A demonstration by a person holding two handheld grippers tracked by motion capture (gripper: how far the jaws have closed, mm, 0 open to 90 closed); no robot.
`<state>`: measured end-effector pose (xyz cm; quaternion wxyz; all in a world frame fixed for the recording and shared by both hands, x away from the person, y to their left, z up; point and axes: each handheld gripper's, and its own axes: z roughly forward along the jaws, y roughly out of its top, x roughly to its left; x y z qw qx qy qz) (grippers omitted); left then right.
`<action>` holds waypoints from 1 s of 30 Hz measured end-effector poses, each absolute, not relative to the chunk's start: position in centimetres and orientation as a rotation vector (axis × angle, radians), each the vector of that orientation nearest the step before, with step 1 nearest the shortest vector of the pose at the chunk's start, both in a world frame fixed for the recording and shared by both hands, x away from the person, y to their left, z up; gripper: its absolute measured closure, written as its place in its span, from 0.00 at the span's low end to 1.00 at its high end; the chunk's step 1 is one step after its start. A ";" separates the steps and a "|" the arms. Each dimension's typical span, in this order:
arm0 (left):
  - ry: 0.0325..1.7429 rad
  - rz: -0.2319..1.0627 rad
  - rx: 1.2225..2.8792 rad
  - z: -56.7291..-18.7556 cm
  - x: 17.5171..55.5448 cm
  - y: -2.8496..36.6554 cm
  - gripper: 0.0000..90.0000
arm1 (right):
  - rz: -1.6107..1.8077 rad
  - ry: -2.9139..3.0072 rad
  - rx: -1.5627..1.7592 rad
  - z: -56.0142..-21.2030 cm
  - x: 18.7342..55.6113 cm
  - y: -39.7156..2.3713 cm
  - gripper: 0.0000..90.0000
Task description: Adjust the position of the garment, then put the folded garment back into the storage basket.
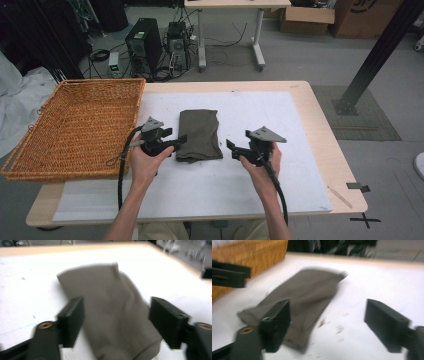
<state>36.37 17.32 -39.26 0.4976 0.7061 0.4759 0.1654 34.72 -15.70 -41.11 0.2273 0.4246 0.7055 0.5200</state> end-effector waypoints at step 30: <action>1.350 0.295 1.749 -42.0 42.4 16.0 0.32 | 1.401 1.809 1.316 -42.3 32.1 -24.6 0.20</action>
